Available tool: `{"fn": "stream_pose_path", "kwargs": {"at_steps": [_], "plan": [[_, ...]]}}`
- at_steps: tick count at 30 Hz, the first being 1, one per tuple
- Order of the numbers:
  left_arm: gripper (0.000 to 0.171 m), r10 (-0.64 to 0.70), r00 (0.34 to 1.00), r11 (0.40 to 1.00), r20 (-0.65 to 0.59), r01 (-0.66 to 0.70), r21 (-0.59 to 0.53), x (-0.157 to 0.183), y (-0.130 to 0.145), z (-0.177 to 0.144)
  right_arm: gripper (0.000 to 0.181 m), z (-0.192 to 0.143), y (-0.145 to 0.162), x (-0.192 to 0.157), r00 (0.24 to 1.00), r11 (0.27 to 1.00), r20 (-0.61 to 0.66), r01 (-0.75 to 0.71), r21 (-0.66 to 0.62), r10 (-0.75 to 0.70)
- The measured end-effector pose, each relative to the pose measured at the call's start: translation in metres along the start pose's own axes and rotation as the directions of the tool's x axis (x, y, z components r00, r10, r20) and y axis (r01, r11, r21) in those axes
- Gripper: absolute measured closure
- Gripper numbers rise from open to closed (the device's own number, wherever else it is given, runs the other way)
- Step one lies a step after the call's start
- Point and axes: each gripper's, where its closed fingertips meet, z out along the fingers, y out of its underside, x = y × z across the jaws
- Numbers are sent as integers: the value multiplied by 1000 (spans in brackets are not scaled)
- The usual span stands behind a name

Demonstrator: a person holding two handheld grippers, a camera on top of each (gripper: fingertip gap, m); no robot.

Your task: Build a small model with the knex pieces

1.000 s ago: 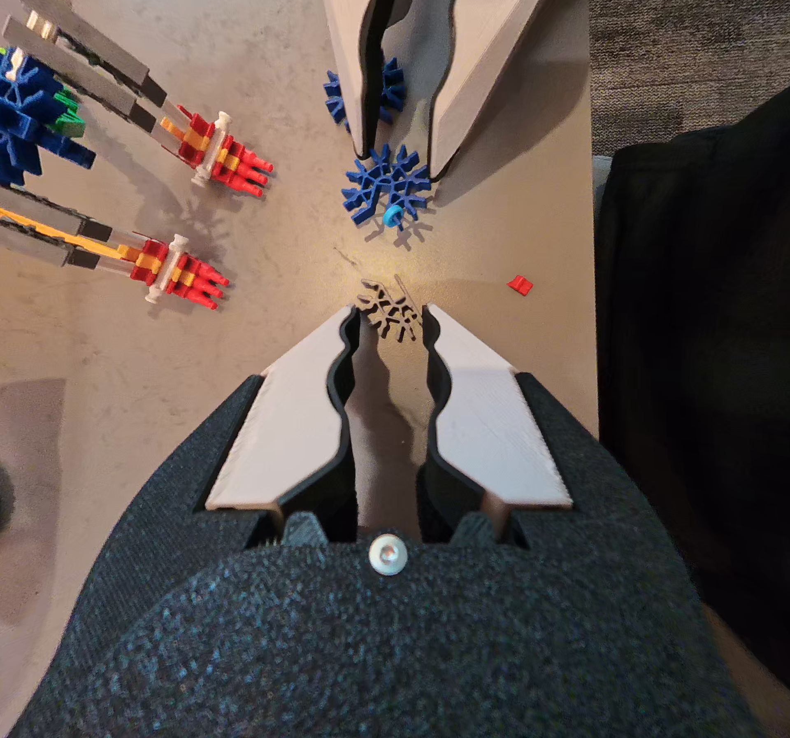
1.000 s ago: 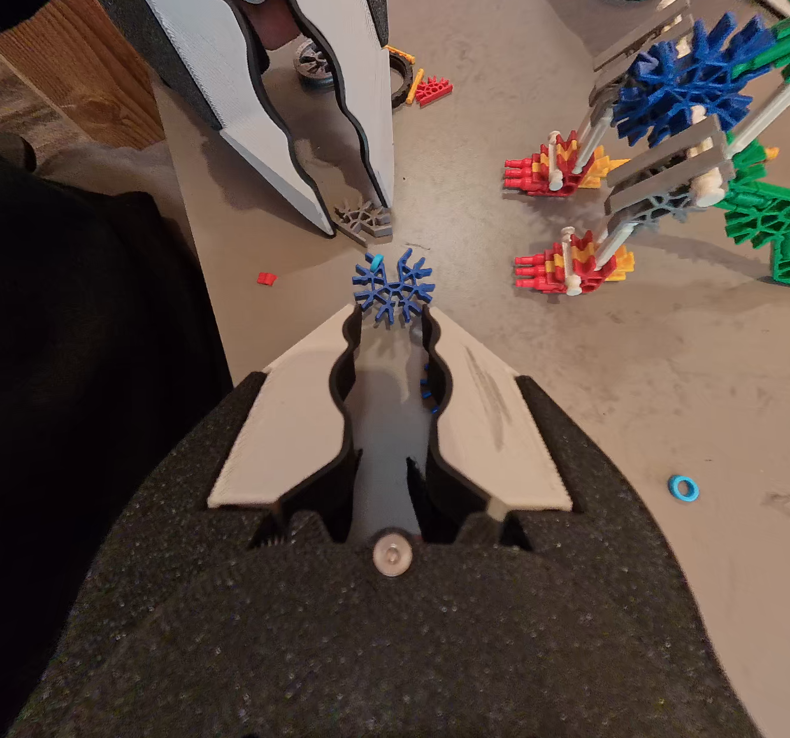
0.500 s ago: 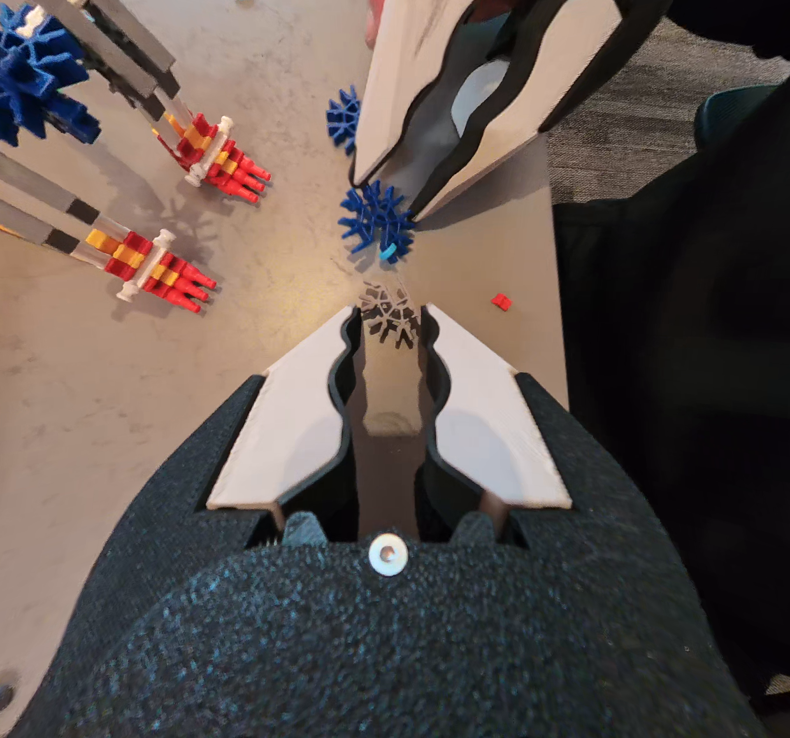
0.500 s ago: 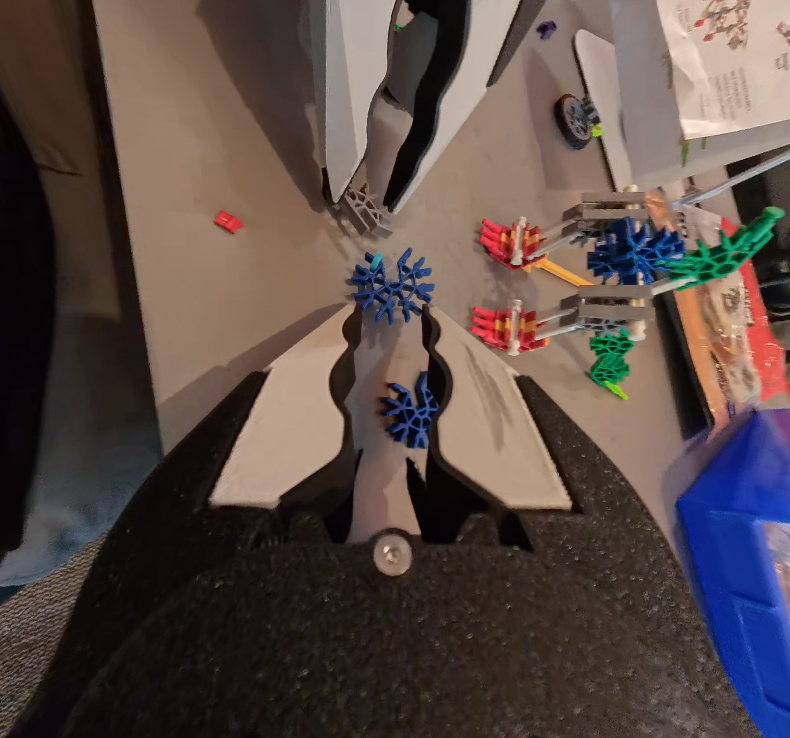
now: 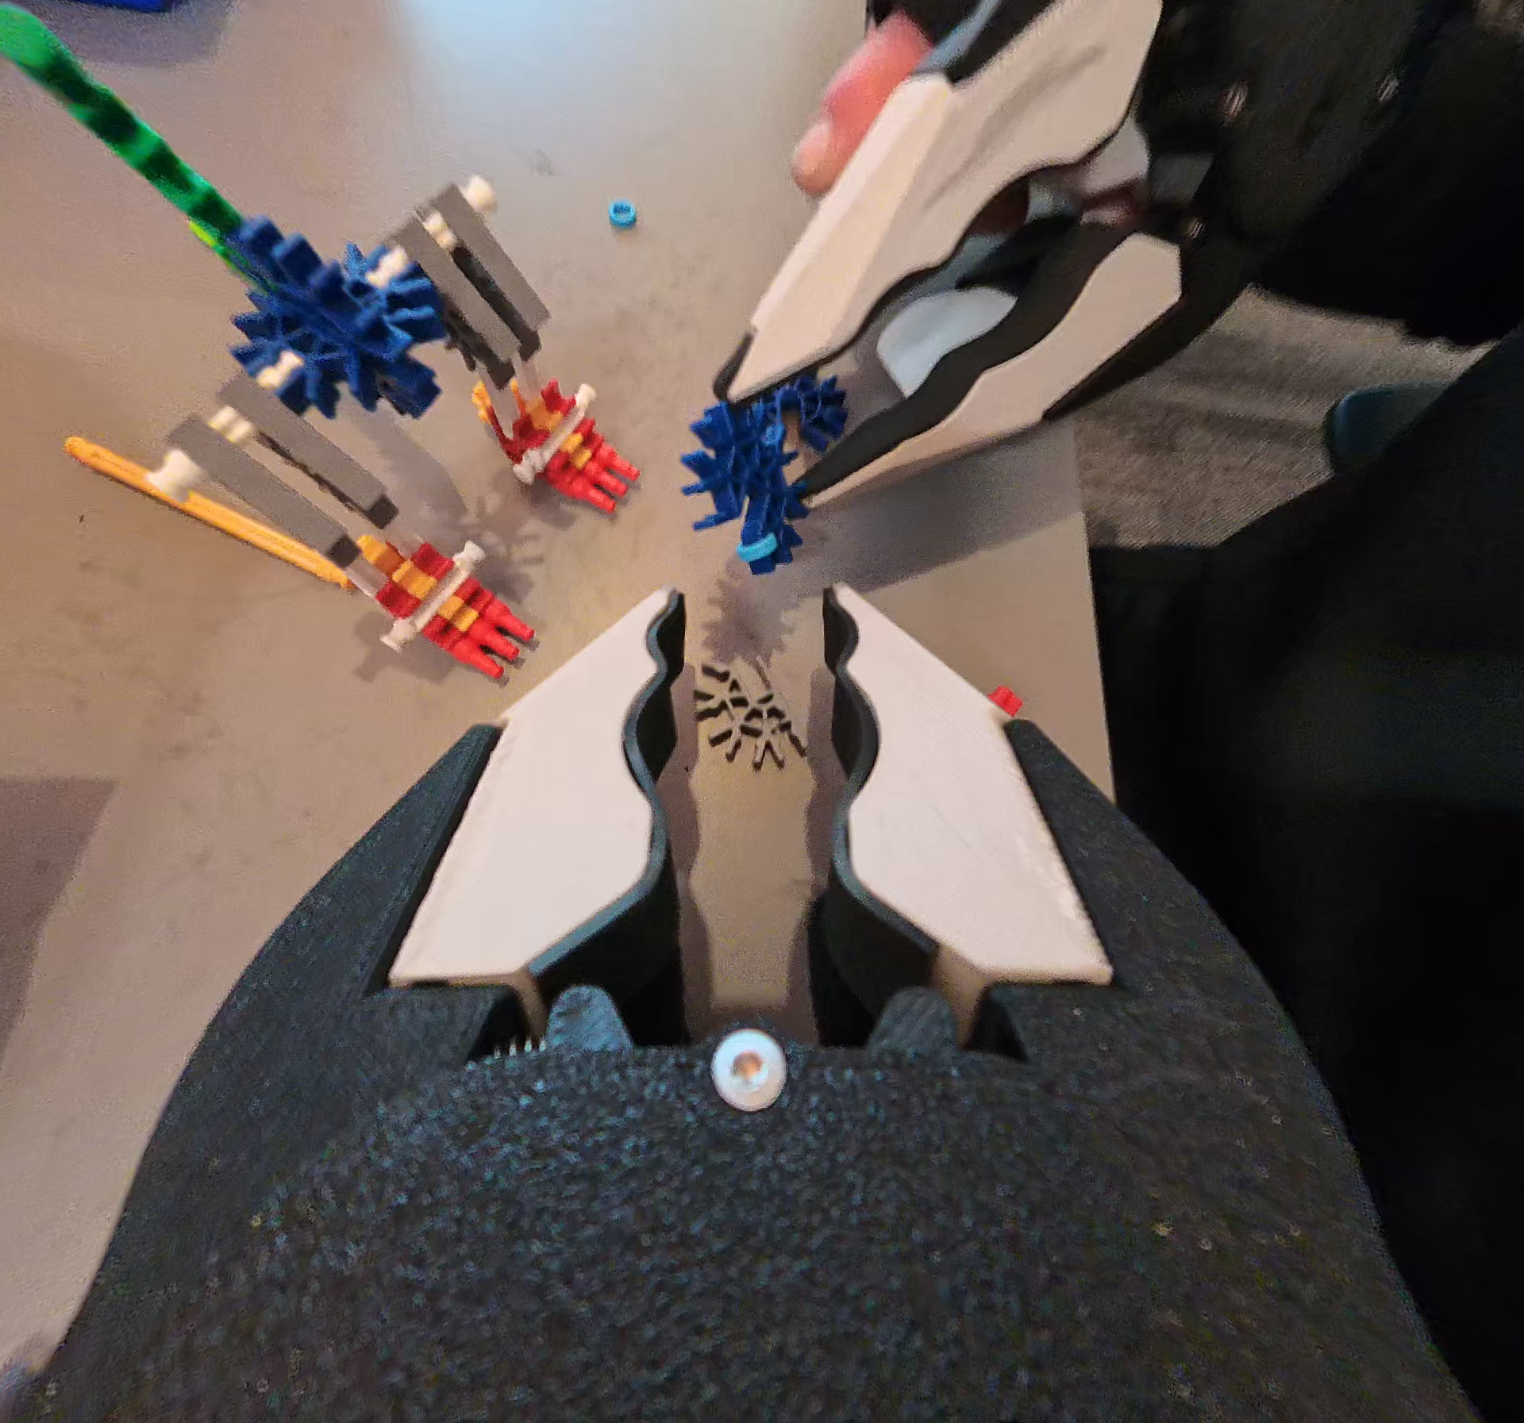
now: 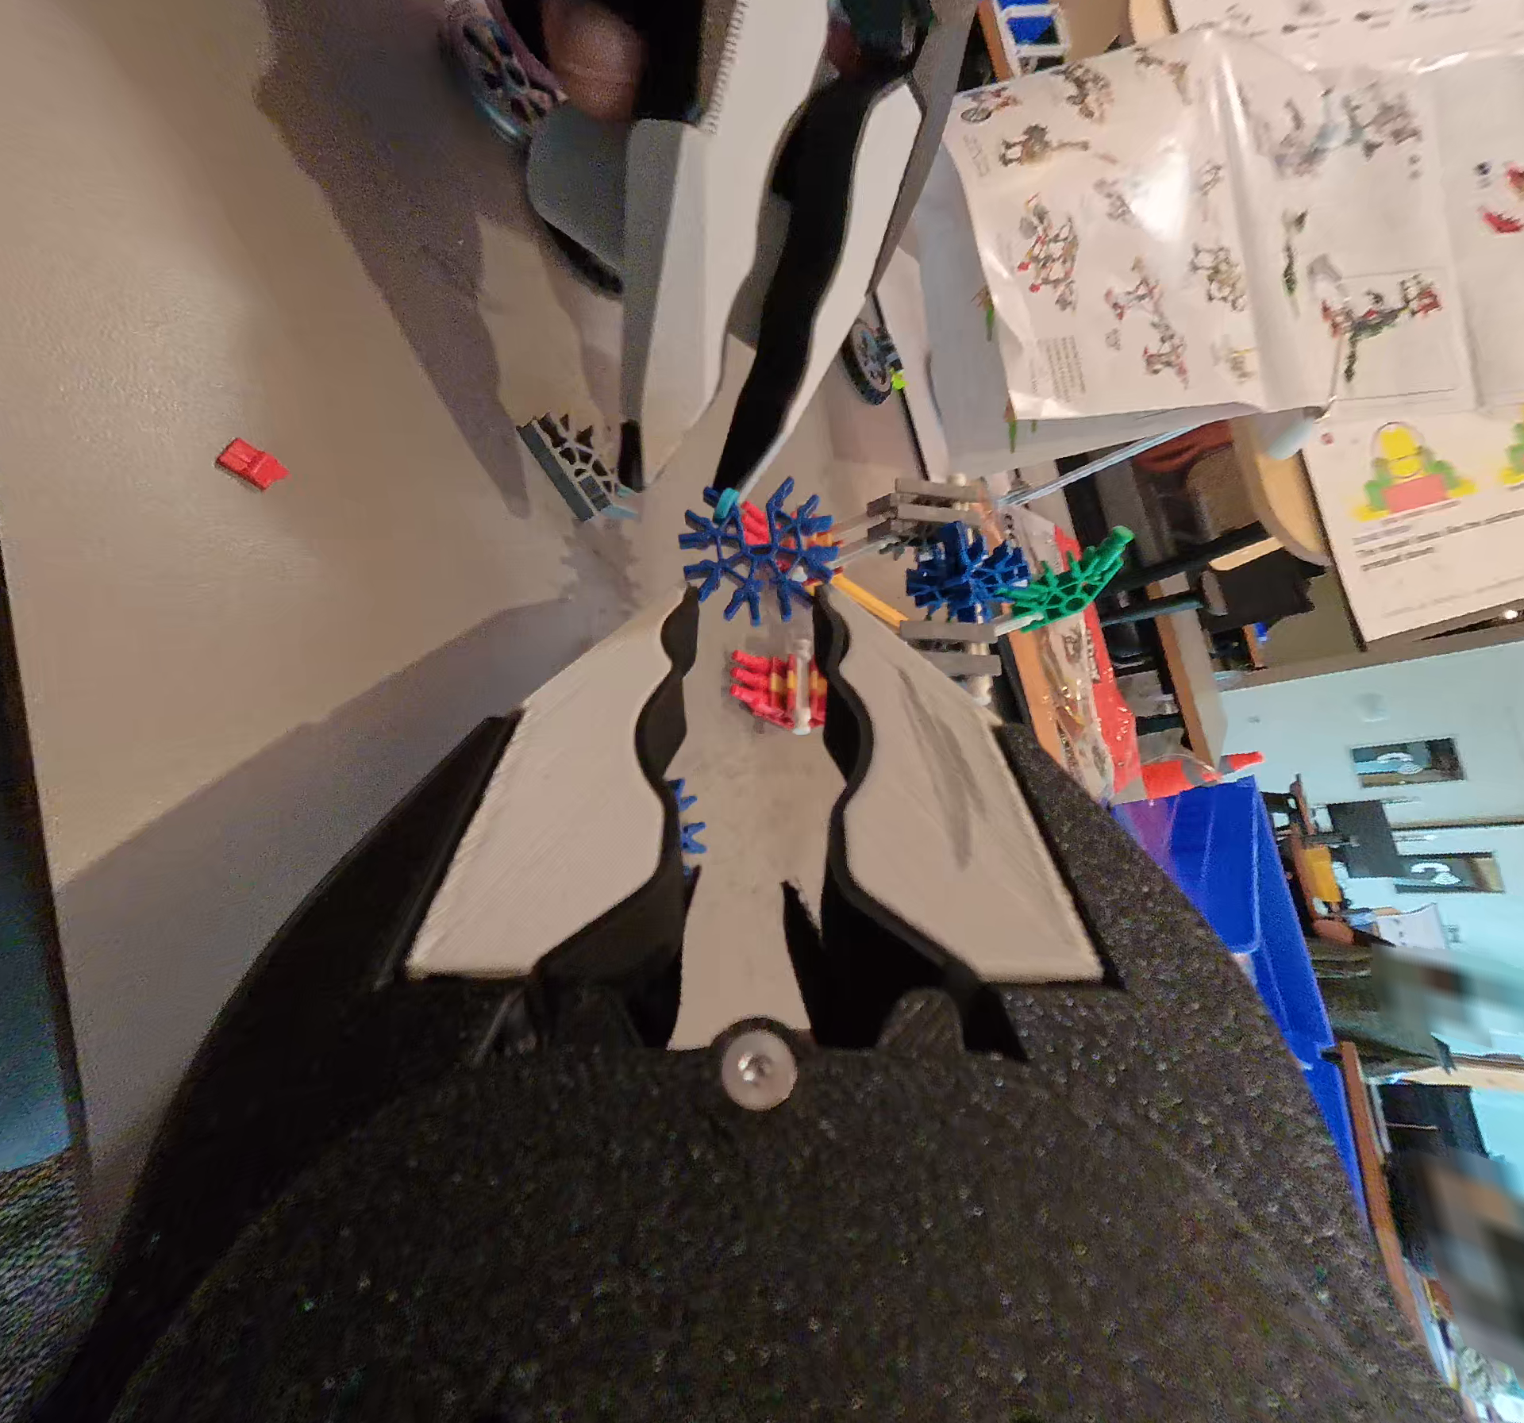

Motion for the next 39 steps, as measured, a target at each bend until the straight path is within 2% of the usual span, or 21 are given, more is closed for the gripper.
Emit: {"fn": "stream_pose_path", "kwargs": {"at_steps": [6,8,12,18,22,24,39], "plan": [[150,-102,987,986,-127,117,118,6,-18,-6,154,-3,-8,8,994,997,-85,74,31,-71],[161,-115,984,982,-139,134,133,6,-18,-7,154,-4,-10,10,992,996,-101,79,43,-74],[162,-140,975,973,-171,167,160,7,-21,-8,154,-5,-10,12,988,994,-122,103,43,-97],[154,-152,976,963,-158,182,198,1,-26,-12,154,-4,-7,14,988,995,-128,88,39,-83],[157,-158,975,958,-155,190,217,0,-29,-11,154,-4,-10,14,988,995,-131,93,47,-86],[162,-158,974,958,-162,191,212,1,-29,-10,154,-4,-12,14,988,994,-134,90,54,-82],[163,-165,972,962,-169,196,188,-5,-27,-13,154,1,-12,20,984,997,-174,55,54,-45]]}}
